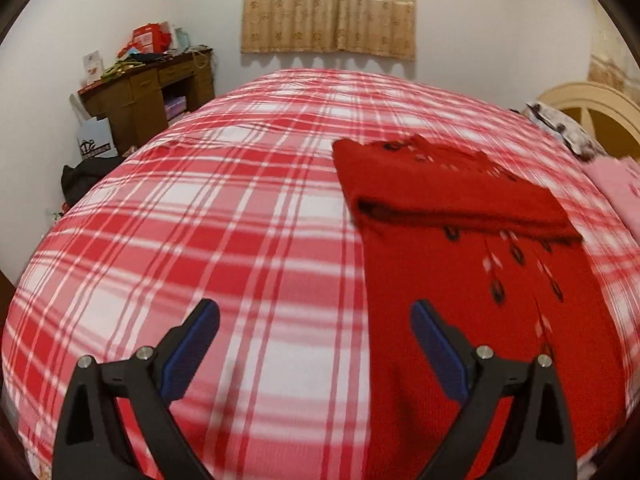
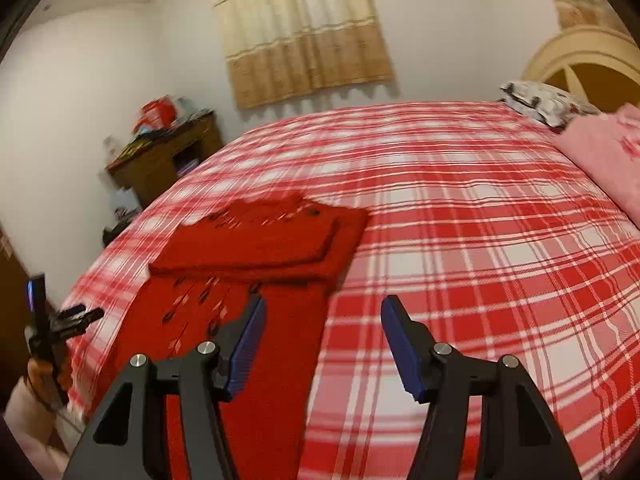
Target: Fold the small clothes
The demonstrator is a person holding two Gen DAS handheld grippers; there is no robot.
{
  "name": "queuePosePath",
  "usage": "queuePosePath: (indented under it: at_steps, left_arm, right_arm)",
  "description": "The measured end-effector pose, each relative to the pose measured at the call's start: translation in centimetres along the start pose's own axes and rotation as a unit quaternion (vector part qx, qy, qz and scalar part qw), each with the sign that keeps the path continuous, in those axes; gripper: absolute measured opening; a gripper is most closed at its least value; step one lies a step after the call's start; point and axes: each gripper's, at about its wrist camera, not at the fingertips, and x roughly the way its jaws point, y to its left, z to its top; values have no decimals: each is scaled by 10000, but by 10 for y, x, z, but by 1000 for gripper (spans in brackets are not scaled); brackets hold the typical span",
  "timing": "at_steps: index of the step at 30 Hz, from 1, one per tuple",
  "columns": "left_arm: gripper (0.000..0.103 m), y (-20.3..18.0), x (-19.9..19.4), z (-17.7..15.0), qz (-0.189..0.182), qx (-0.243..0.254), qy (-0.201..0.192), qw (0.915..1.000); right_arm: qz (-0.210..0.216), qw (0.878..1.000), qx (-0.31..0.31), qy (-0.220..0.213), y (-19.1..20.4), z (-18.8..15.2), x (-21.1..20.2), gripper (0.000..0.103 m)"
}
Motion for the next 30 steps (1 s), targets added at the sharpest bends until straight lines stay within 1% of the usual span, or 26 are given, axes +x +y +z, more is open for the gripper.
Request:
queuePosePath:
  at_steps: [4,8,11,13,14,16,18,20,21,23,26,28,30]
  left_arm:
    - [99,-9,-13,-22,-34,411,123,9991]
    - [99,-15,-29,-44,-231,718,243,9969]
    - [98,-19,-37,-57,-471,839,352,9947]
    - [98,-19,-42,-65,-653,835,404,9935]
    - [97,-19,-43,-70,-826,761,482,9925]
    - [92,-18,-45,-79,-1049,644,630,9904]
    - [80,-17,-45,-86,-1209,557,779,9880]
    - [74,-19,-44,-93,-1330,522,920,9855]
    - [72,-21,-43,-96,-1369,519,989,9843]
    - [71,-22,-44,-101,-1417,502,1050,9831]
    - [71,-26,-44,-105,-1469,535,1111,9814]
    - [71,-29,-44,-107,-1449,573,1115,9815]
    - [63,-30,-43,-108,-1413,584,1112,9820]
  right_arm:
    - [-17,9994,-316,165,15,-21,-11,61]
    - [208,9990,-166,367,19,-49,-20,61]
    - [296,9980,-108,552,21,-66,-23,61]
    - [346,9972,-84,654,22,-76,-25,61]
    - [427,9965,-43,723,23,-82,-27,61]
    - [513,9955,-19,791,26,-91,-30,61]
    - [539,9948,-21,864,29,-100,-32,61]
    - [650,9933,109,945,30,-109,-32,61]
    - [751,9919,227,998,29,-112,-31,61]
    - [879,9887,339,1163,31,-122,-27,61]
    - [766,9885,93,1303,38,-131,-24,60]
    - [768,9872,23,1397,41,-136,-23,60]
    - [819,9853,87,1498,40,-142,-20,60]
